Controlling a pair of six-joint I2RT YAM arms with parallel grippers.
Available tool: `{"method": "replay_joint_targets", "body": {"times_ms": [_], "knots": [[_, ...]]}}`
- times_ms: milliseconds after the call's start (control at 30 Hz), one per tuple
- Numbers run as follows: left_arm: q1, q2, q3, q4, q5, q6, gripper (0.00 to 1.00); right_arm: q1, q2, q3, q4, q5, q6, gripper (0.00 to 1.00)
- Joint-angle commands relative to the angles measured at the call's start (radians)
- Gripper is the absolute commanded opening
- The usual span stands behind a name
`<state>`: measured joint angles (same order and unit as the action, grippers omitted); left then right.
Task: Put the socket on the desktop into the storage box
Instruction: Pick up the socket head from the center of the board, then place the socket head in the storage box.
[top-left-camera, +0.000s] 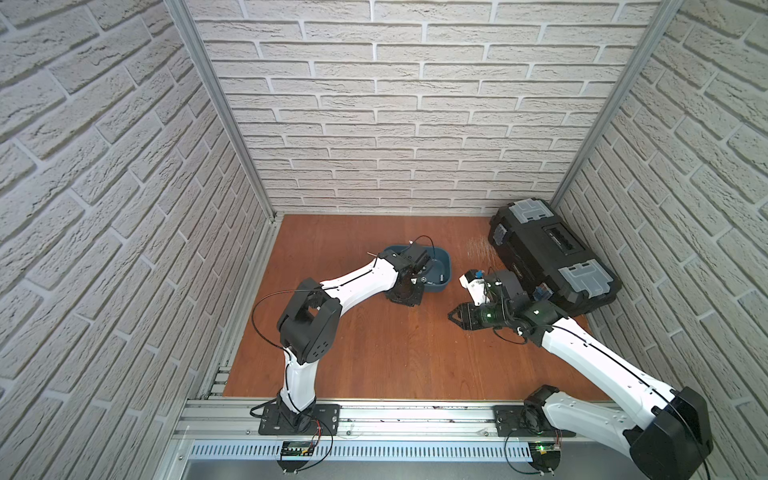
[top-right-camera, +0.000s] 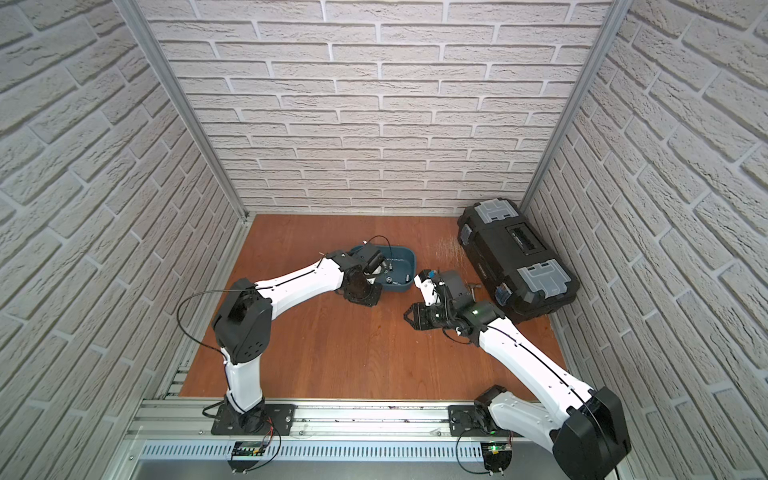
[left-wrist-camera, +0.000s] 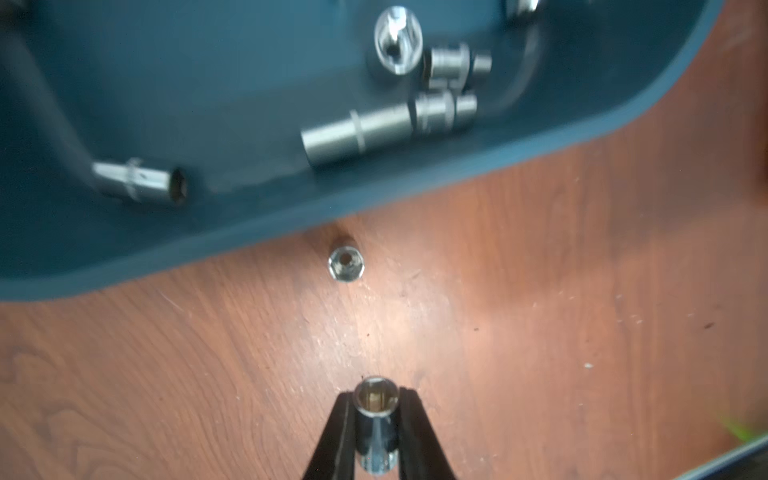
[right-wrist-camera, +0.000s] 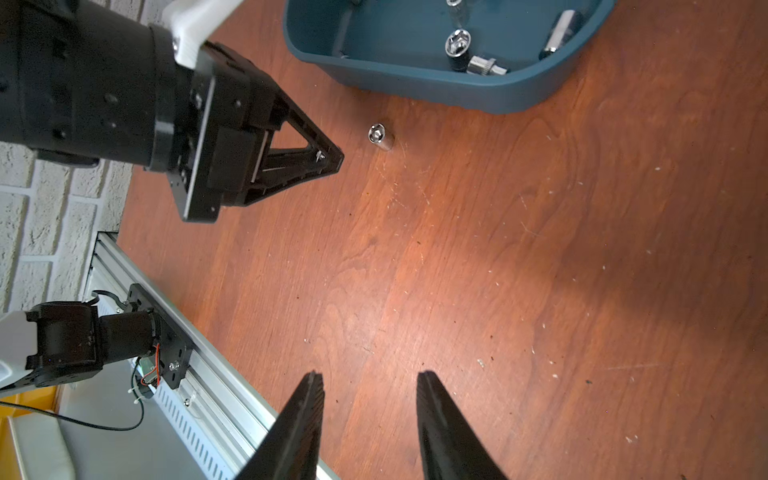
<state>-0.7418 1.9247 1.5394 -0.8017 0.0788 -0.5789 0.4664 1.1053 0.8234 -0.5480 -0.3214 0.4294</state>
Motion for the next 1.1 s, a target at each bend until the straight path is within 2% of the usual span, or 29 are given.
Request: {"method": "replay_joint_targets", "body": {"times_ms": [0, 200, 400, 800, 1067], "knots": [[0.062, -0.026, 0.047, -0.004, 0.050, -0.011, 0.15, 0.008, 0.043, 0.042, 0.047, -0.034, -0.021, 0.43], [0.163, 0.014, 0.134, -0.002, 0.072, -0.024, 0.15, 0.009, 0.129, 0.129, 0.055, -0.041, -0.025, 0.43], [0.216, 0.100, 0.236, -0.012, 0.073, -0.039, 0.15, 0.012, 0.220, 0.226, 0.027, -0.013, -0.036, 0.43], [0.245, 0.312, 0.427, -0.063, 0.034, -0.030, 0.15, 0.021, 0.283, 0.266, 0.026, 0.000, -0.029, 0.42], [0.249, 0.383, 0.458, -0.069, 0.035, -0.031, 0.16, 0.023, 0.281, 0.249, 0.020, 0.009, -0.035, 0.42]]}}
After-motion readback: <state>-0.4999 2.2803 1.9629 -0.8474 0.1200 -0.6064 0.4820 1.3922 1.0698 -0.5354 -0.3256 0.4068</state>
